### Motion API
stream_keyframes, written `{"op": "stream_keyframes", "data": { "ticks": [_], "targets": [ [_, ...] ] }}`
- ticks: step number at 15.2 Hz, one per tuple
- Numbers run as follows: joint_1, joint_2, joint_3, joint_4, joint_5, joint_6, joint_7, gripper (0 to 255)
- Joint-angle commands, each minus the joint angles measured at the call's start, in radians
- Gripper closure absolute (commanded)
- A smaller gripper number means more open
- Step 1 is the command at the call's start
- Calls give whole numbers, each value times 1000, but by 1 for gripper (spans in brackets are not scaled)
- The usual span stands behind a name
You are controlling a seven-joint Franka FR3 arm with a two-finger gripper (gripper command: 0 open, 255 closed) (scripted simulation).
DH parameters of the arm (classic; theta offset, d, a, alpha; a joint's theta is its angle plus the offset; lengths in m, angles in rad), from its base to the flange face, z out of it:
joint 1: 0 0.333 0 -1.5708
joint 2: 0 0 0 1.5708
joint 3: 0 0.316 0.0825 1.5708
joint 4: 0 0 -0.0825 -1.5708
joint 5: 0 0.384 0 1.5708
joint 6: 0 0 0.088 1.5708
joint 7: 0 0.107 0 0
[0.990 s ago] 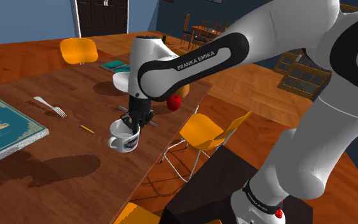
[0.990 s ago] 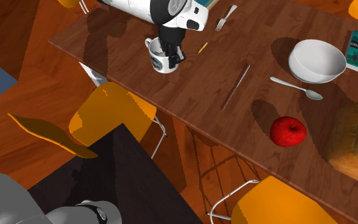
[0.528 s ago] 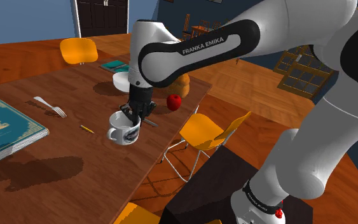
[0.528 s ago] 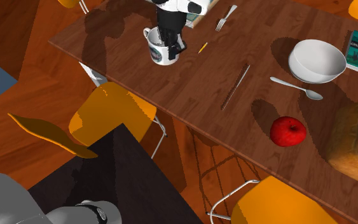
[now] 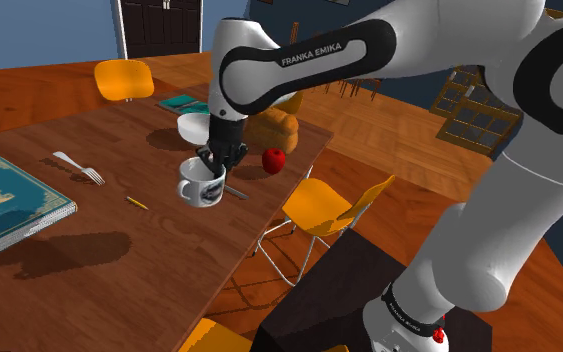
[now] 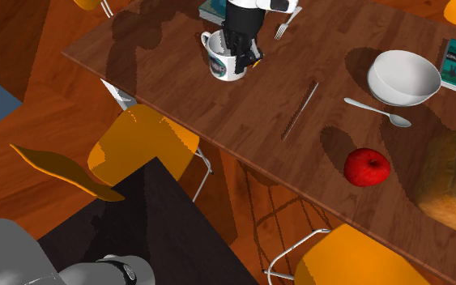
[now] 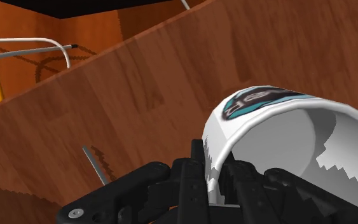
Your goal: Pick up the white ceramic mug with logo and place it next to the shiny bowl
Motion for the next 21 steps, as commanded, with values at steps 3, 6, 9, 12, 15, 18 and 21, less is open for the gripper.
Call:
{"op": "stream_keyframes", "data": {
  "ticks": [3, 6, 9, 12, 15, 18, 21],
  "targets": [
    [-42, 75, -39, 100, -15, -30, -74, 255],
    [-72, 136, -65, 182, -23, -55, -126, 255],
    [-101, 203, -87, 277, -29, -85, -175, 255],
    [-129, 279, -107, 385, -33, -121, -222, 255],
    [-157, 363, -124, 511, -36, -165, -265, 255],
    [-185, 458, -138, 660, -38, -220, -306, 255],
    [-212, 572, -149, 843, -39, -291, -344, 255]
  ]
}}
